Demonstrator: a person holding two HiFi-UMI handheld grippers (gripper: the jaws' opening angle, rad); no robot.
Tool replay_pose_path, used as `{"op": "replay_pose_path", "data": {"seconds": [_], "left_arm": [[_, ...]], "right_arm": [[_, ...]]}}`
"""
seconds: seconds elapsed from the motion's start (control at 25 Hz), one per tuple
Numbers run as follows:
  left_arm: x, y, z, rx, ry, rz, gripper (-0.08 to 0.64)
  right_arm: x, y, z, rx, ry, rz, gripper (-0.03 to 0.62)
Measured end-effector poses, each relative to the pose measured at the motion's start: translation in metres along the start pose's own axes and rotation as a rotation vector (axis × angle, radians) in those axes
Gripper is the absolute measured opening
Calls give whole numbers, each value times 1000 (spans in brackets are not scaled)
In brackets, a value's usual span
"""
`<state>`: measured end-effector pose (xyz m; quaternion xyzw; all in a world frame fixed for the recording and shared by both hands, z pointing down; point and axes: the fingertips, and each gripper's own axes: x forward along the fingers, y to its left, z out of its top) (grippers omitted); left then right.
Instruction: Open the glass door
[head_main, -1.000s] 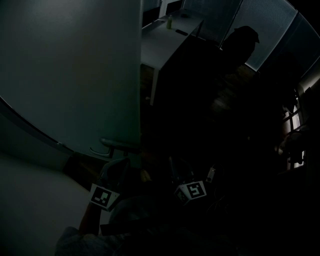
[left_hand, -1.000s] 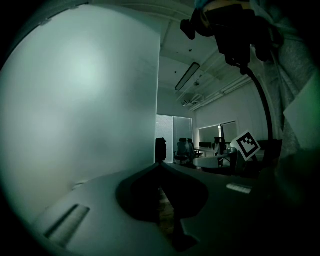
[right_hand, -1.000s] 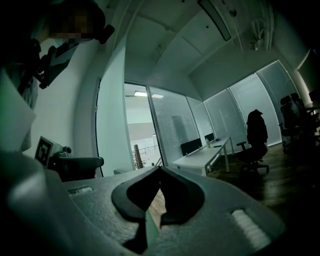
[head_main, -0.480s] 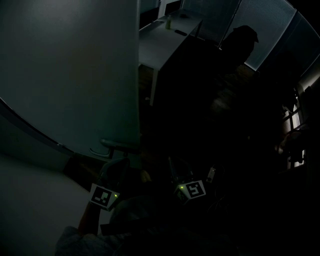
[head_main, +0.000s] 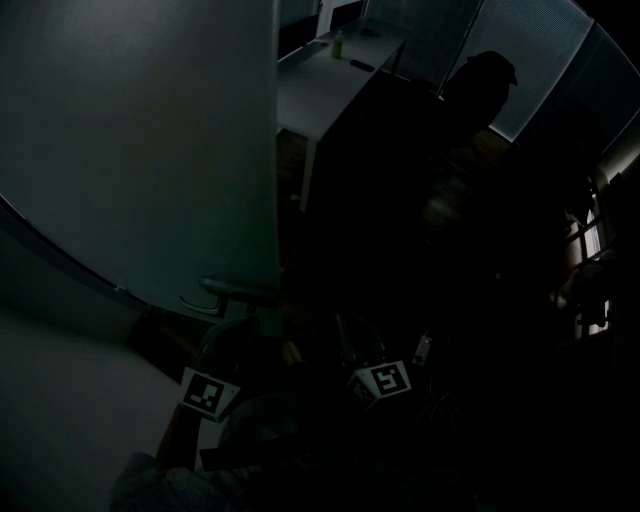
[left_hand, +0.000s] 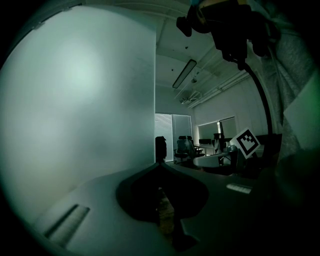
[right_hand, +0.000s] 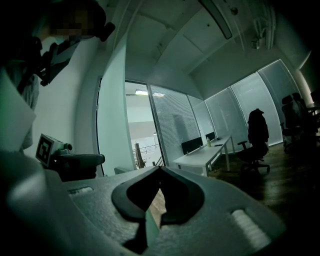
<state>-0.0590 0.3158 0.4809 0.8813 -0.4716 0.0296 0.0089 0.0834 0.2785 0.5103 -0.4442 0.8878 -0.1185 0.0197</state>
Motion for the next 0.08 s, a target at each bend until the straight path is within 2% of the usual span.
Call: {"op": "replay_pose_path", "data": {"seconds": [0.08], "left_arm": [[0, 0, 0, -6, 1, 2, 5]], "right_arm": [[0, 1, 0, 1, 1, -1, 2]]}}
